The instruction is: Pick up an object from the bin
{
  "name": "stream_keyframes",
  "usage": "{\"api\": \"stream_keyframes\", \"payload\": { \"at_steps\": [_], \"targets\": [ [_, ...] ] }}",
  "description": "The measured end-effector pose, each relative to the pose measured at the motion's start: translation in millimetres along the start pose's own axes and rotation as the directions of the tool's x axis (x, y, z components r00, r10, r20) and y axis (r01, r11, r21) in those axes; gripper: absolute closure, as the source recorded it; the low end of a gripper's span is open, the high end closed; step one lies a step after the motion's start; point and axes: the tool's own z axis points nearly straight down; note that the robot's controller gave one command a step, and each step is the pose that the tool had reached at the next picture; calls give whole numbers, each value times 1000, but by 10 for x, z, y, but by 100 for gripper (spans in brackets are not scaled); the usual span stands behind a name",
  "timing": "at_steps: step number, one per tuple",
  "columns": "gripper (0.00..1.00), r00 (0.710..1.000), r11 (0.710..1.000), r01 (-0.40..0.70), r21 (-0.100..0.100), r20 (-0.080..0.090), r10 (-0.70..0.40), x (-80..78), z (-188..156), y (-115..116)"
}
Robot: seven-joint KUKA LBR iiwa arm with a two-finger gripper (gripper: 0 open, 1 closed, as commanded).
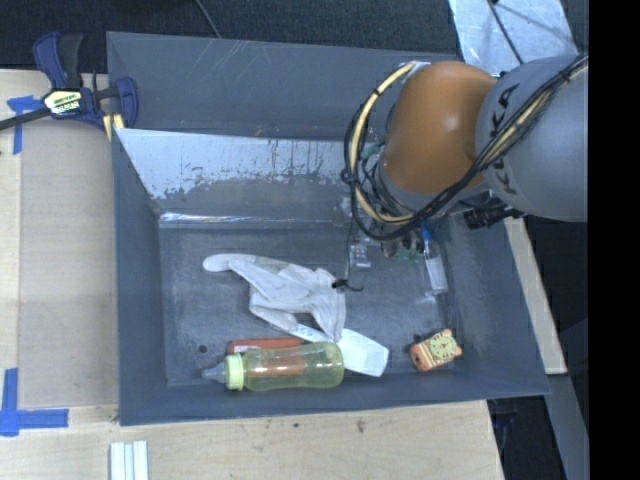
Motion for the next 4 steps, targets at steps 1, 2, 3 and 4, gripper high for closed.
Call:
{"api": "stream_keyframes", "payload": {
  "at_steps": [1,2,3,4],
  "targets": [
    [0,1000,1000,-30,1,-2,30,-7,155,100],
    [0,997,997,79,2,-13,-79,312,-212,324],
    [0,992,992,124,-2,6,-124,524,-735,535],
    [0,995,995,97,-1,5,-97,479,-147,572]
  ]
}}
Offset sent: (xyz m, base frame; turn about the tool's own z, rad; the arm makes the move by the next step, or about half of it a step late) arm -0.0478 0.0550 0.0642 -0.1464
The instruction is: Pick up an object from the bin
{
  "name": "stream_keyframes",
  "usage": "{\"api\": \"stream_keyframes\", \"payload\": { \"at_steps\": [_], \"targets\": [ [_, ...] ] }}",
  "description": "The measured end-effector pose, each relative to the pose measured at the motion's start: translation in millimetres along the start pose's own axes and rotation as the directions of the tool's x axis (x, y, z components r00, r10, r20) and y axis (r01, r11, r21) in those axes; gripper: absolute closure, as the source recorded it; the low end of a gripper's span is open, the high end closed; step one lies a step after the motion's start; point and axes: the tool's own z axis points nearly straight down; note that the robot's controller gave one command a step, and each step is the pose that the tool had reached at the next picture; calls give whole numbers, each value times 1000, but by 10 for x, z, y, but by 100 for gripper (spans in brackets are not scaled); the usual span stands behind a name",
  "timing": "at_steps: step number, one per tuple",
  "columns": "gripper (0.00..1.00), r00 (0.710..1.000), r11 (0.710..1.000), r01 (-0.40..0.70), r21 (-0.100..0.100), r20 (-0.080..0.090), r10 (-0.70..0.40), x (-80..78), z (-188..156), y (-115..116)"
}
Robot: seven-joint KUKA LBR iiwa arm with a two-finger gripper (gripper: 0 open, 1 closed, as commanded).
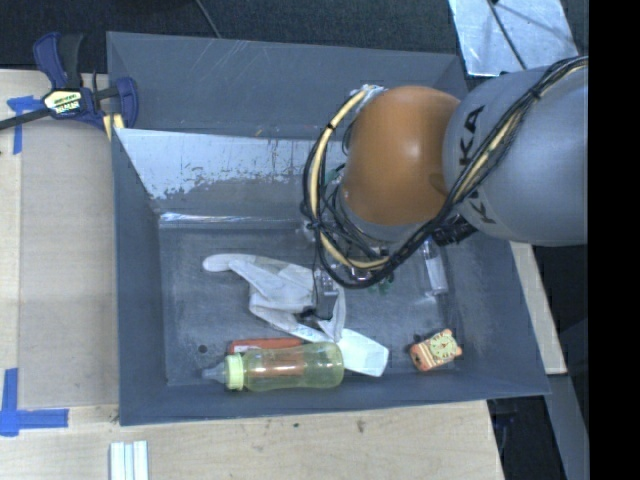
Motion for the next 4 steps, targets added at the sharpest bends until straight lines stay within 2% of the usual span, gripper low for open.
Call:
{"api": "stream_keyframes", "payload": {
  "at_steps": [1,2,3,4],
  "targets": [
    [0,998,998,-67,2,-7,67,49,485,70],
    [100,999,999,-37,0,-3,37,5,942,163],
    [100,999,999,-38,0,-3,38,5,942,163],
    [100,999,999,-46,2,-7,46,94,-368,135]
  ]
}}
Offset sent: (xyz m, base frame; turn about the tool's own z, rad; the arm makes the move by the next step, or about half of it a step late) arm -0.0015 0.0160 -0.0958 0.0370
